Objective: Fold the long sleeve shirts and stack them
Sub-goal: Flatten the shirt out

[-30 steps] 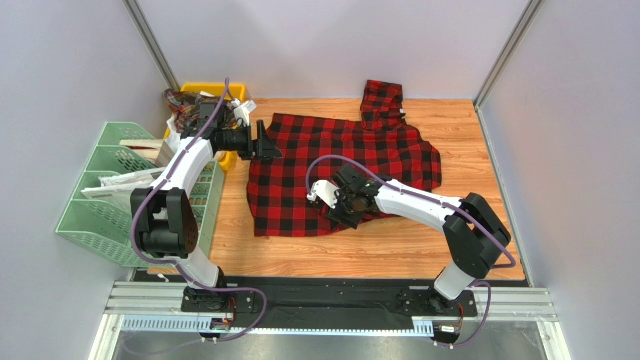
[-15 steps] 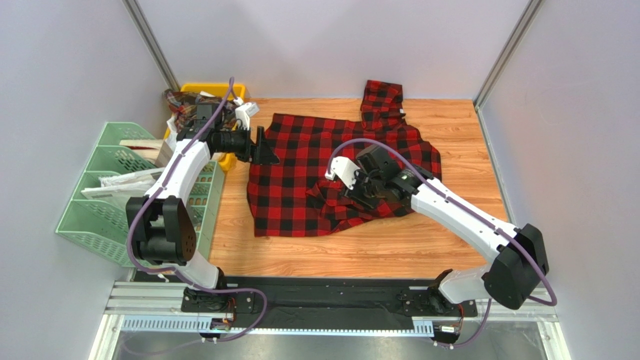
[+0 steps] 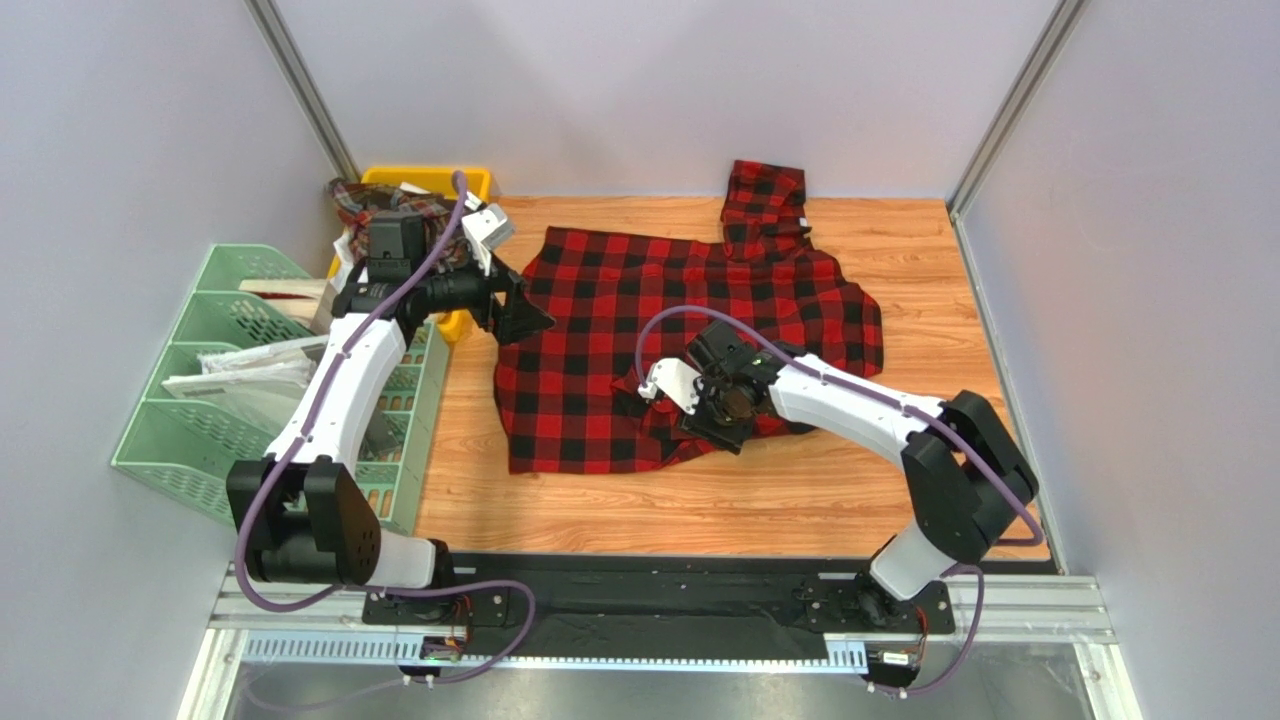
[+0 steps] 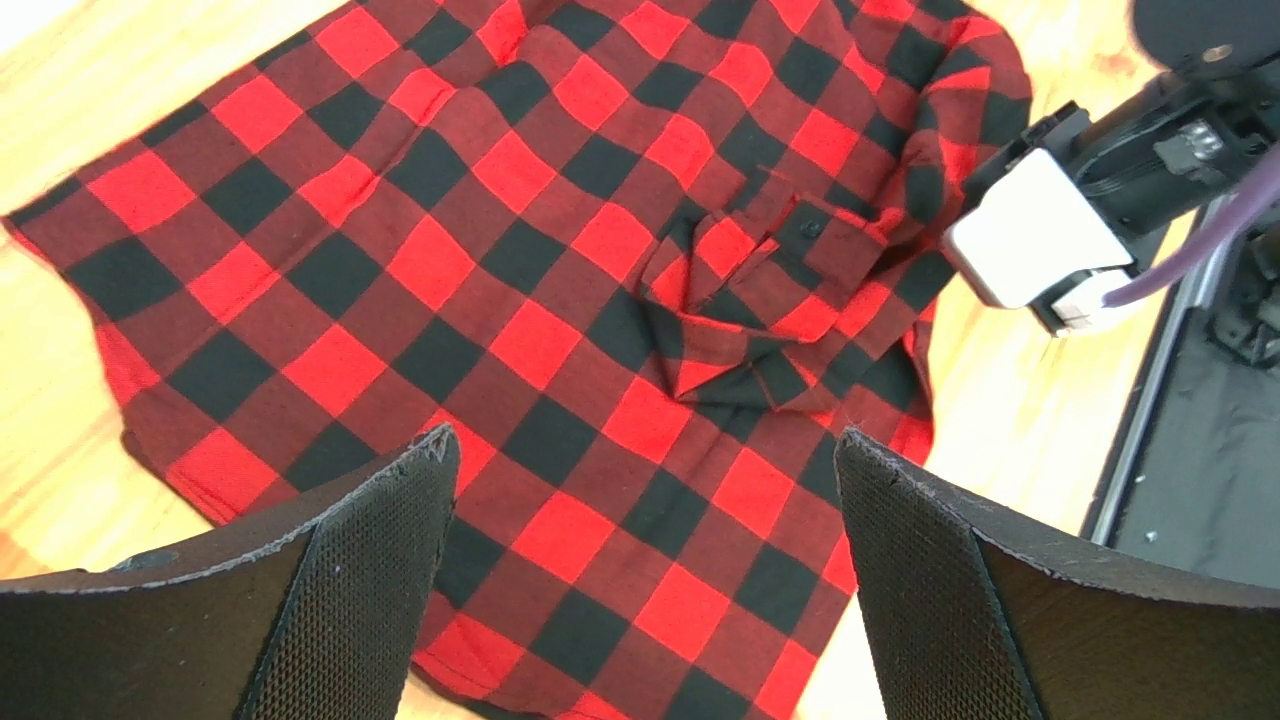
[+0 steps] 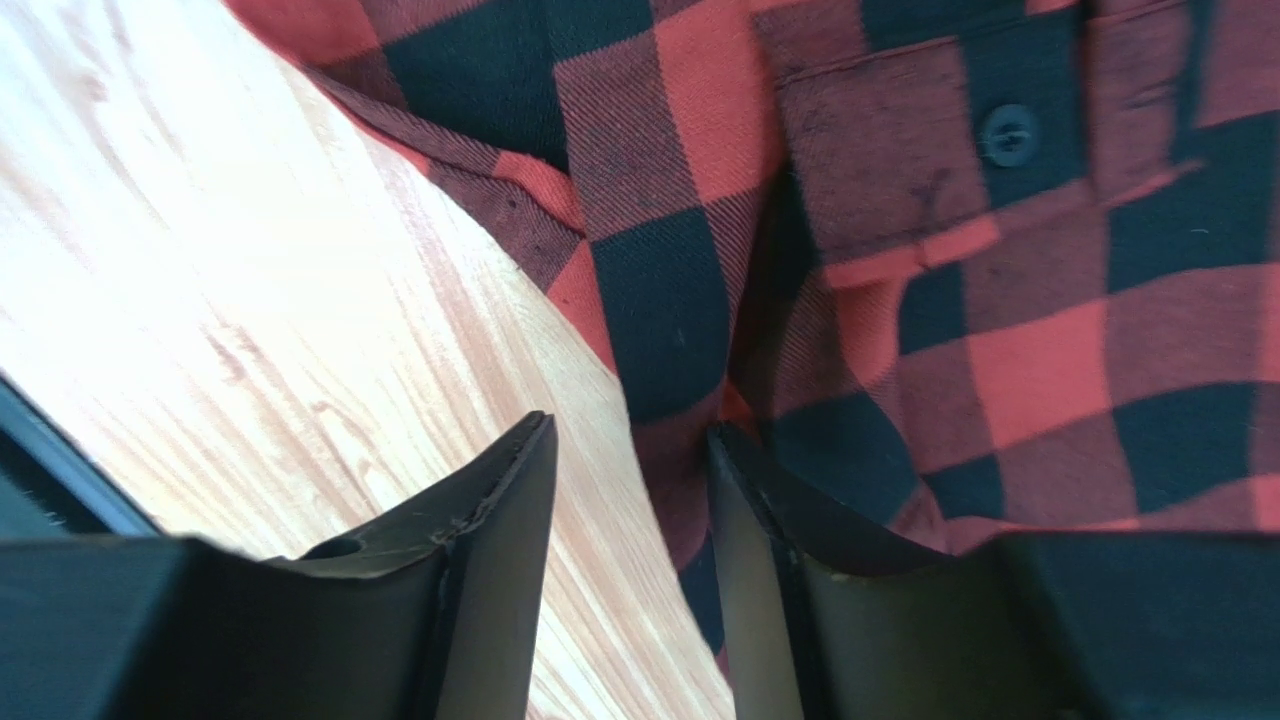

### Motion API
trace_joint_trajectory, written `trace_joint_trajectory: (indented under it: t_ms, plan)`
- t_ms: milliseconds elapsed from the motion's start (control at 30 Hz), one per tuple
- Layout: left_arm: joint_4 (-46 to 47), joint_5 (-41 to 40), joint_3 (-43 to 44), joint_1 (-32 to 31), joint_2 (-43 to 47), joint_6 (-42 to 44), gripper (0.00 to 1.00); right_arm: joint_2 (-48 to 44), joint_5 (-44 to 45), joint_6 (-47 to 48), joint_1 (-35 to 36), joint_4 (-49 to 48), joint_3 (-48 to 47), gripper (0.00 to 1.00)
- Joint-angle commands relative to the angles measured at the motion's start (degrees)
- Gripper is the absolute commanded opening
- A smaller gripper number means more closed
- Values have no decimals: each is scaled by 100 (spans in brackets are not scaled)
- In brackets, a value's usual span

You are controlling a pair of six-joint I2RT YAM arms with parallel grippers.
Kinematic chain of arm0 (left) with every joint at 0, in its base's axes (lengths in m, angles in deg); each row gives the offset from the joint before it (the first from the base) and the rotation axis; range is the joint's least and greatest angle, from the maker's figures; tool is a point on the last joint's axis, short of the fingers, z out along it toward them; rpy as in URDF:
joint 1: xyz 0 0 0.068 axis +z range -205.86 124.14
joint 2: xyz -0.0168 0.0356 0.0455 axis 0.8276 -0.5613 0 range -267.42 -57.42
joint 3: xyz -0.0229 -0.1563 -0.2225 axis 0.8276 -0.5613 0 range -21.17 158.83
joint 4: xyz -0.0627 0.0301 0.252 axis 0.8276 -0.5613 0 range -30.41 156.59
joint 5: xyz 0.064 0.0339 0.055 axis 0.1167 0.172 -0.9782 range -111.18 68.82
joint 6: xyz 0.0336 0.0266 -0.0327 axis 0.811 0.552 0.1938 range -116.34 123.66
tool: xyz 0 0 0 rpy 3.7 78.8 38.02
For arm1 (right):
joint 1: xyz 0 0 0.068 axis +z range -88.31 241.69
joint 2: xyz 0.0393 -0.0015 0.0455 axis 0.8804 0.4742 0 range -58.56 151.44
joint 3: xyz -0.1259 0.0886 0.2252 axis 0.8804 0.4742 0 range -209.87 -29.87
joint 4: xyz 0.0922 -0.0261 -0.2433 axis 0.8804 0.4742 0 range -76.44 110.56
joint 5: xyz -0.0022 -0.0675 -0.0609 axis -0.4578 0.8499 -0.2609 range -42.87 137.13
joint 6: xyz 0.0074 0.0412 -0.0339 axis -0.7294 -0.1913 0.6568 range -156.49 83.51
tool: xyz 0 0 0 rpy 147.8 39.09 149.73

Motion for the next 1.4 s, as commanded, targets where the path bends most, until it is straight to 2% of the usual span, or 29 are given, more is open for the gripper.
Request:
trace_joint_trajectory:
  t_ms: [0,33,100,167,200,300,333,433,567,767,967,1233,1367]
  plan:
    - [-2,291,14,-4,75,851,99,75,134,110,41,-322,-4,33]
    - [-159,274,-13,-4,93,1053,97,49,134,101,41,-287,-22,14]
    - [-406,274,-22,-13,93,1657,90,-153,90,40,23,-77,-135,0]
    - [-853,291,31,-22,58,2116,85,-572,-41,14,14,73,-206,0]
    - [-1073,326,48,-48,41,2823,82,-714,-129,5,-20,265,-285,0]
    - [-1856,274,-39,-319,67,4004,84,-1365,-620,-57,-292,530,-347,0]
    - [-2031,152,-118,-434,93,4713,84,-1479,-709,-92,-459,540,-321,0]
    - [-1963,-191,-531,-1013,146,5656,85,-1630,-894,-22,-662,794,-225,0]
    - [-1410,-351,-734,-1682,-230,5906,86,-1630,-1148,-4,-741,935,21,0]
    - [-803,-789,-1014,-3007,-697,6301,87,-1849,-1351,-31,-1014,1136,197,0]
    - [-74,-1352,-1278,-3887,-1049,6364,82,-2060,-1421,-101,-1137,1251,321,0]
    - [911,-1967,-1226,-4240,-1681,6223,82,-2192,-1439,-92,-1155,1322,479,0]
    - [1008,-2108,-1059,-4372,-1963,6144,77,-2227,-1457,-83,-1181,1348,514,0]
